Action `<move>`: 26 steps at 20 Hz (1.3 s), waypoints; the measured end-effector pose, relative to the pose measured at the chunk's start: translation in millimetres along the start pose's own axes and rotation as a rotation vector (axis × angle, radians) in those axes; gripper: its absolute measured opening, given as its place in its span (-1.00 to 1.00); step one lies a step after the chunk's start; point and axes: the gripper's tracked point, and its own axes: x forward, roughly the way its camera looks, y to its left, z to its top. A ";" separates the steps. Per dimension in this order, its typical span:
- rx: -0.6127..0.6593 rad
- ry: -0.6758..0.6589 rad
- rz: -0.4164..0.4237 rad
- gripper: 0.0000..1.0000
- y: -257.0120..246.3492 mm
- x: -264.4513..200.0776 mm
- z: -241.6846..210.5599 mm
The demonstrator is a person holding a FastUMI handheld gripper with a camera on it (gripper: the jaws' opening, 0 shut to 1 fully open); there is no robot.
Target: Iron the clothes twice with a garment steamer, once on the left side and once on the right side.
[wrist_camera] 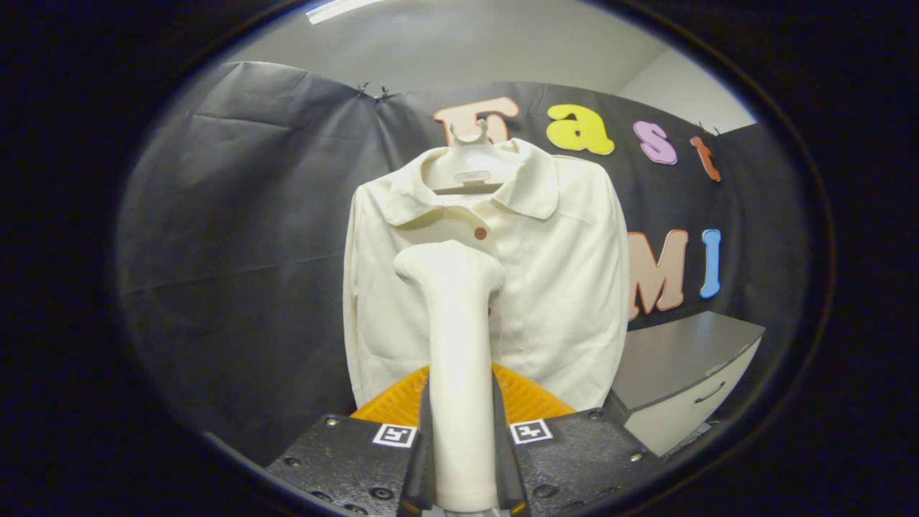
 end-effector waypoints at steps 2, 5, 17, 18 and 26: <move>0.010 -0.001 -0.043 -0.35 4.8 9.5 6.4; 0.017 0.036 -0.103 -0.35 10.3 23.5 -13.2; 0.081 0.255 -0.199 -0.34 27.5 58.3 -98.6; 0.081 0.271 -0.200 -0.34 29.4 59.9 -106.4; 0.075 0.400 -0.173 -0.33 40.2 63.4 -171.9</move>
